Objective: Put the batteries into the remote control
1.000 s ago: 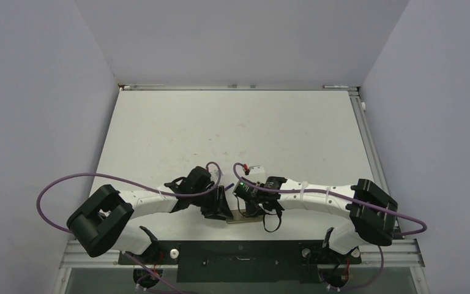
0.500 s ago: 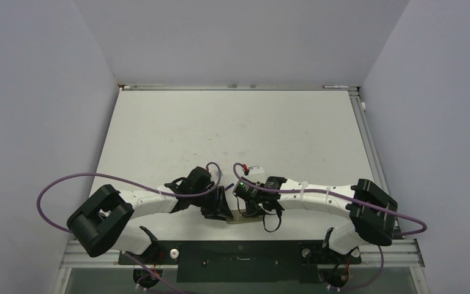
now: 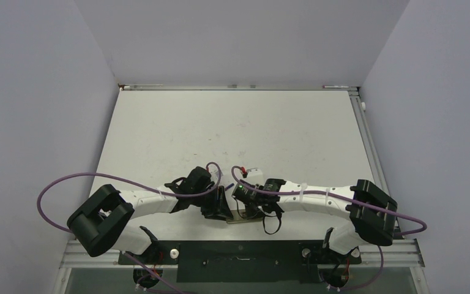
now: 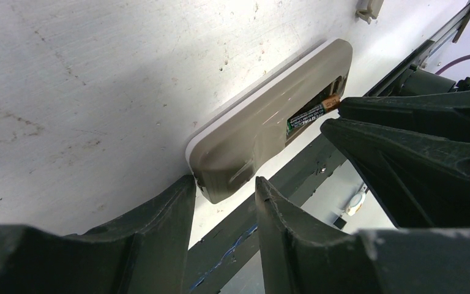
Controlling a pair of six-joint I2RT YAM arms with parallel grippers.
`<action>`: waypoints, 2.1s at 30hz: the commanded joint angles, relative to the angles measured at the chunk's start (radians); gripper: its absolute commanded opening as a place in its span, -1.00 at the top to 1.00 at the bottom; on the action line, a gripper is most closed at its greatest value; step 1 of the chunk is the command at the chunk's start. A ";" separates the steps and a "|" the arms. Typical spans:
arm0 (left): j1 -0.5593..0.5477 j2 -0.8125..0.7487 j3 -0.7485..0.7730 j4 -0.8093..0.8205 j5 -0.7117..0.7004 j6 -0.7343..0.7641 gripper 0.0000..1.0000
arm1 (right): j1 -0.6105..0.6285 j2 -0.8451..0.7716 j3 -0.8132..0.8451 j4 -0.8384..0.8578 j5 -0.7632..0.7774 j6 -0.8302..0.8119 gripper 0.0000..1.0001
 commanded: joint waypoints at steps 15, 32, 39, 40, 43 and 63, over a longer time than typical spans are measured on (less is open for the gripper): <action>-0.004 -0.007 0.000 0.045 0.007 -0.001 0.25 | 0.024 0.054 0.033 0.021 -0.013 -0.005 0.61; -0.003 -0.025 -0.001 0.039 0.018 0.020 0.25 | 0.018 0.149 0.096 -0.052 -0.023 -0.031 0.61; -0.004 -0.037 0.000 0.023 0.015 0.040 0.25 | -0.001 0.177 0.103 -0.042 -0.087 -0.071 0.71; -0.004 -0.041 0.001 0.017 0.013 0.044 0.25 | -0.004 0.179 0.101 -0.039 -0.104 -0.079 0.71; -0.004 -0.052 0.009 -0.010 0.002 0.062 0.25 | -0.014 0.181 0.087 -0.027 -0.163 -0.094 0.72; -0.002 -0.060 0.031 -0.076 -0.013 0.110 0.26 | -0.101 0.147 0.141 -0.047 -0.233 -0.159 0.83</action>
